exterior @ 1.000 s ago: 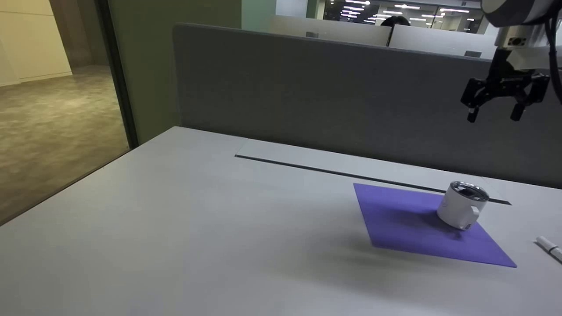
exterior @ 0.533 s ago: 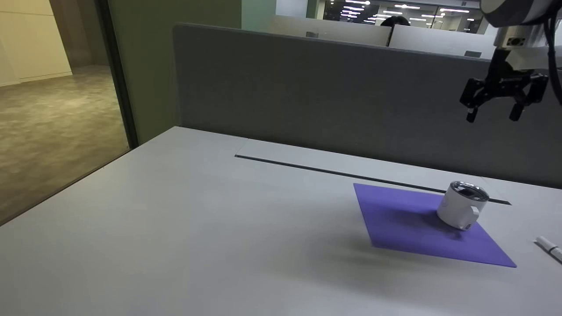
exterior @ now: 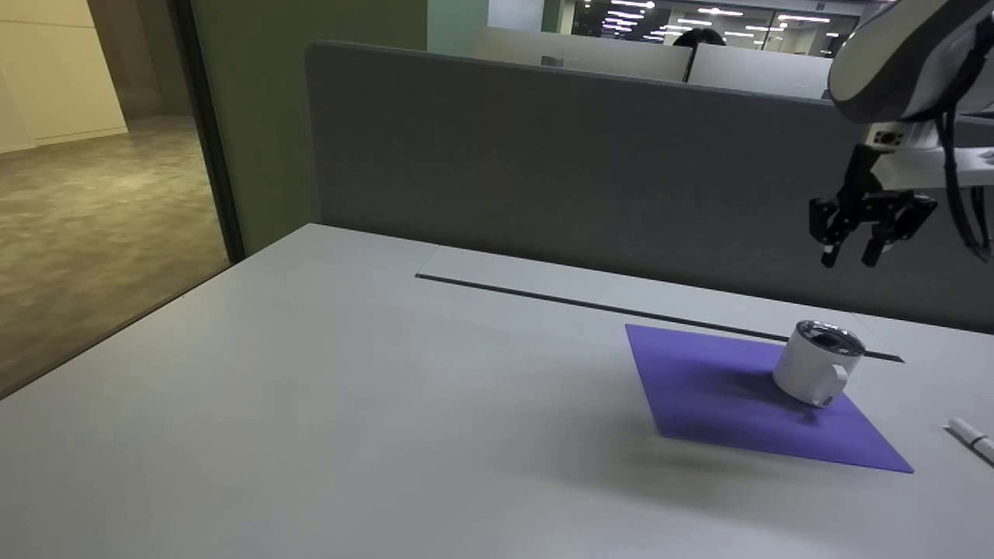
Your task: Close the slider on the top of the cup
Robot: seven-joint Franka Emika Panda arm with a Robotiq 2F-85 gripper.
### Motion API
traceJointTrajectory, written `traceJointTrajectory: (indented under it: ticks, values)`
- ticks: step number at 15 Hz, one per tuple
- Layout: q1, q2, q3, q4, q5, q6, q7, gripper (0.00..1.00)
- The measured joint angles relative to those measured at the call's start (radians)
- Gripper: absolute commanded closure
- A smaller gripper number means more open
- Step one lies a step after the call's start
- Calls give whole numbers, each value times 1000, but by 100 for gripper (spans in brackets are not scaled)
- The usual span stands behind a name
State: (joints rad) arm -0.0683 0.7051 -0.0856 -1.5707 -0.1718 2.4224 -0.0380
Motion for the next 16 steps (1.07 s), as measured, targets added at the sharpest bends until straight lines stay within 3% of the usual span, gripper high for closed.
traceJointTrajectory:
  ticks: [4, 16]
  values:
    - [2, 58, -2, -25, 0, 53, 0, 99]
    - [14, 91, -31, -44, -4, 32, 1, 100]
